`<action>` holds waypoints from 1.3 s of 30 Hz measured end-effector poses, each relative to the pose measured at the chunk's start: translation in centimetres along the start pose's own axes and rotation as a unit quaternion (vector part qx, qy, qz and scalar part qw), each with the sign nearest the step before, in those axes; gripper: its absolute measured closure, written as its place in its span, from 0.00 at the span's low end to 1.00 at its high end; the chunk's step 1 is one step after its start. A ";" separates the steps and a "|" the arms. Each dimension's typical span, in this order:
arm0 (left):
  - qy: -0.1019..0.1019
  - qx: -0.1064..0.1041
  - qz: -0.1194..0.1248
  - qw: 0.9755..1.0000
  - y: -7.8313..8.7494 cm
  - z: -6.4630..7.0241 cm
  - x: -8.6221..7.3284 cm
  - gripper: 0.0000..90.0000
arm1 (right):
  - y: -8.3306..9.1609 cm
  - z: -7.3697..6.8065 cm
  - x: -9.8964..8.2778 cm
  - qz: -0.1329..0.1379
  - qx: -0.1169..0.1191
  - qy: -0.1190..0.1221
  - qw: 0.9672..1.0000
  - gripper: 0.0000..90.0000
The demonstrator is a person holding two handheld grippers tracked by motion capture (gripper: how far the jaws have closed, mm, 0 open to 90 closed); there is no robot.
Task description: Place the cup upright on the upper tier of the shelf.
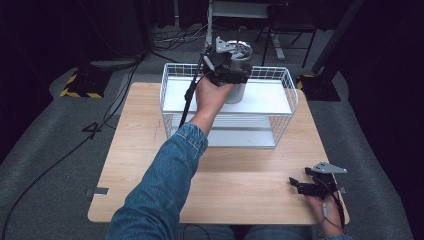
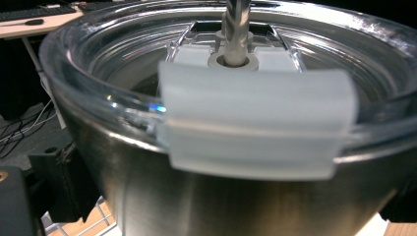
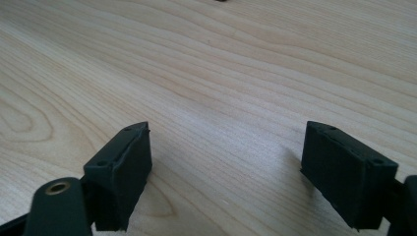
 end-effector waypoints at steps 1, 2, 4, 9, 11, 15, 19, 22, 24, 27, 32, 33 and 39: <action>0.000 0.000 0.000 1.000 0.0 0.0 0.0 0.04 | 0.0 0.0 0.0 0.000 0.000 0.000 1.000 0.22; 0.000 0.000 0.000 1.000 0.0 0.0 0.0 0.04 | 0.0 0.0 0.0 0.000 0.000 0.000 1.000 0.22; -0.002 0.010 0.004 1.000 0.0 0.0 0.1 0.01 | 0.0 0.0 0.0 0.000 0.000 0.001 1.000 0.22; -0.002 0.007 0.017 1.000 0.3 -0.1 0.4 0.00 | 0.0 0.0 0.0 0.000 0.000 0.001 1.000 0.22; 0.000 0.003 0.021 1.000 0.5 -0.1 0.5 0.00 | 0.0 0.0 0.0 0.000 0.000 0.000 1.000 0.22; 0.004 0.004 0.030 1.000 1.2 -0.2 0.6 0.00 | 0.0 0.0 0.0 0.000 0.000 0.000 1.000 0.22; 0.001 0.008 0.037 0.999 2.3 -0.4 0.9 0.00 | 0.0 0.0 0.0 0.001 0.000 0.001 1.000 0.22; -0.001 0.004 0.038 0.999 3.1 -0.3 1.1 0.00 | 0.0 0.0 0.0 0.000 0.000 0.000 1.000 0.22; -0.004 0.004 0.043 0.999 3.7 -0.2 1.1 0.00 | 0.0 0.0 0.0 0.000 0.000 0.000 1.000 0.22; -0.012 0.004 0.047 0.999 4.7 -0.2 1.1 0.00 | 0.0 0.0 0.0 0.001 0.000 0.001 1.000 0.22; -0.011 0.000 0.054 0.998 6.6 -0.3 0.9 0.00 | 0.0 0.0 0.0 0.000 0.000 0.000 1.000 0.22; -0.013 -0.001 0.056 0.998 7.0 -0.4 0.9 0.00 | 0.0 0.0 0.0 0.000 0.000 0.000 1.000 0.22; -0.011 -0.009 0.067 0.998 9.6 -0.3 0.6 0.00 | 0.0 0.0 0.0 0.000 0.000 0.001 1.000 0.22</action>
Point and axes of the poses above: each handheld gripper's, and its own axes: y roughly backward along the jaws, x roughly out of its top, z roughly to its right, the point moved 6 cm from there along -y, roughly forward along the jaws, and after that the axes turned 13 degrees about x, right-handed, at the moved point
